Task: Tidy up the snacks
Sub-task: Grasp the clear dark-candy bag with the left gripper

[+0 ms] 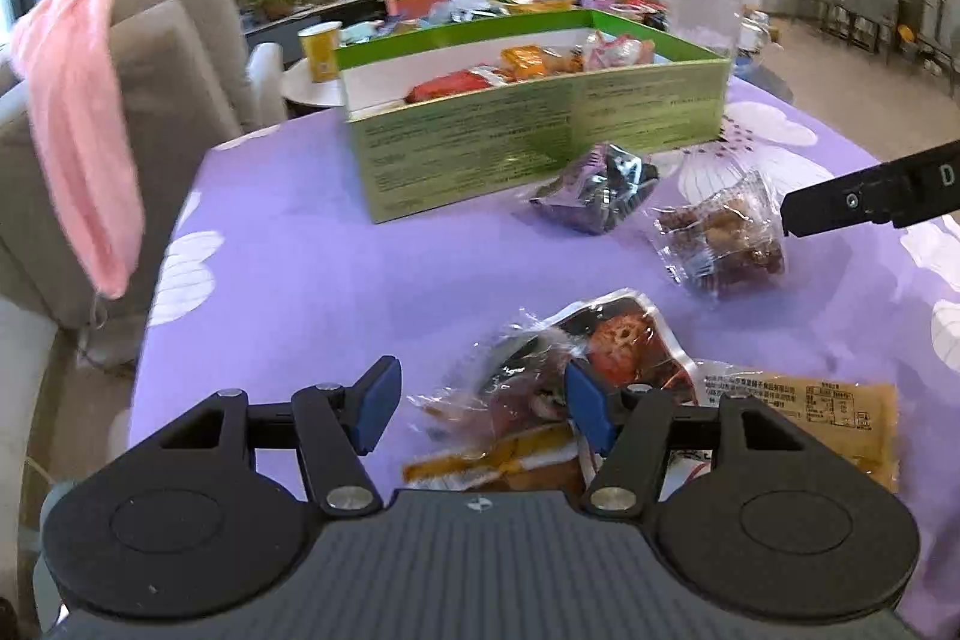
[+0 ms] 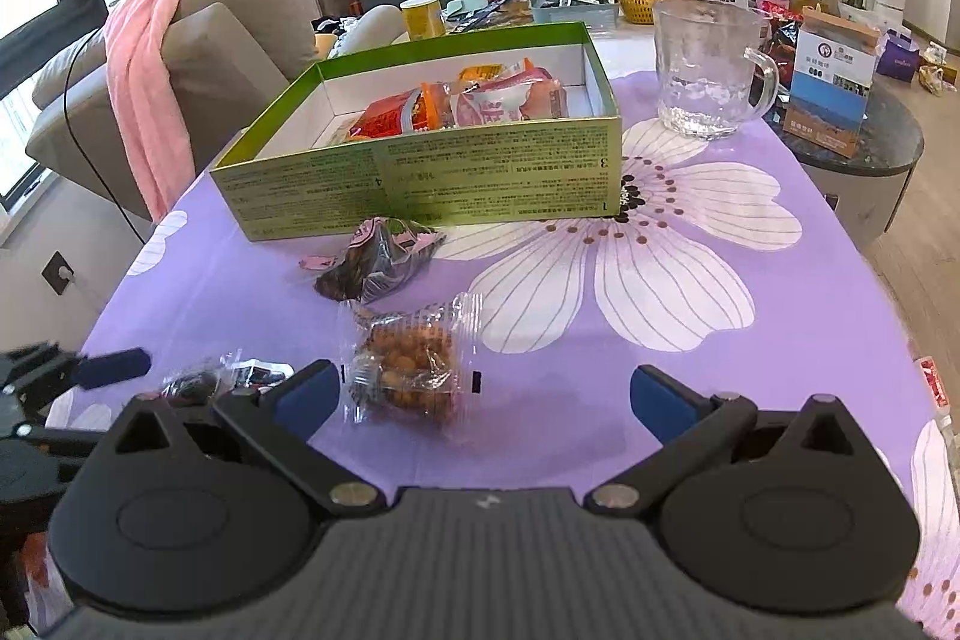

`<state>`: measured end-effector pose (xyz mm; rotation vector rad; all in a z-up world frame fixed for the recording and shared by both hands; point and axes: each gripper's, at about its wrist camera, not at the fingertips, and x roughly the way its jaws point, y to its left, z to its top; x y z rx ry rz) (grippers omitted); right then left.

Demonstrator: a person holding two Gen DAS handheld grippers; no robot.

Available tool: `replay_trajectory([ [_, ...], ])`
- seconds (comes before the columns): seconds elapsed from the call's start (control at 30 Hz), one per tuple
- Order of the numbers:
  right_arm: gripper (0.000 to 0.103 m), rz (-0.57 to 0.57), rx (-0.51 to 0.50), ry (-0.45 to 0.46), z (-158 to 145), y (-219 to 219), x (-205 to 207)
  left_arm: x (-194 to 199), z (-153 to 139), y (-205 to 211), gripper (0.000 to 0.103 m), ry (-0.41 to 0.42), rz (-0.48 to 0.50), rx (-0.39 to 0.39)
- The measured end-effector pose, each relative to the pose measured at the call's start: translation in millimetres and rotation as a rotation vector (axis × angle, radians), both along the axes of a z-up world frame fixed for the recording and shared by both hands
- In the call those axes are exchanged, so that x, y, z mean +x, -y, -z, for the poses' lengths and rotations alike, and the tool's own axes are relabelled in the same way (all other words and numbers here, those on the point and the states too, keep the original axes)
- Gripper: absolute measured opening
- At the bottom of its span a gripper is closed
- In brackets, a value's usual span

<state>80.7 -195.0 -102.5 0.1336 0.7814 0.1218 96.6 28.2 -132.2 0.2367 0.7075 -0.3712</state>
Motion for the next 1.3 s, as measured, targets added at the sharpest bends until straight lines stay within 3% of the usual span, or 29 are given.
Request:
replay_trajectory([
  [0.13,0.082,0.008,0.000,-0.009,1.8,1.6,0.7,19.6,2.6,2.7,0.058,-0.026,-0.002,-0.037],
  [0.3,0.082,0.000,-0.007,-0.013,3.3,-0.7,2.1,35.2,7.3,-5.0,0.054,-0.091,-0.042,-0.149],
  [0.43,0.082,-0.012,-0.006,-0.021,6.5,-6.4,6.4,36.4,6.0,-12.2,0.047,-0.099,-0.079,-0.183],
  [0.73,0.082,-0.037,-0.038,-0.025,15.1,-28.3,20.3,27.5,-1.7,-31.8,0.042,-0.090,-0.159,-0.273],
  [1.03,0.082,-0.021,-0.113,-0.061,34.4,-49.3,38.7,22.8,-12.6,-40.1,0.042,-0.056,-0.192,-0.301],
  [1.13,0.082,-0.034,-0.168,-0.036,37.2,-56.8,37.9,22.5,-14.9,-39.8,0.042,-0.053,-0.190,-0.303],
  [1.3,0.082,-0.042,-0.168,-0.021,34.8,-53.2,34.4,21.1,-17.0,-38.9,0.042,-0.047,-0.192,-0.311],
])
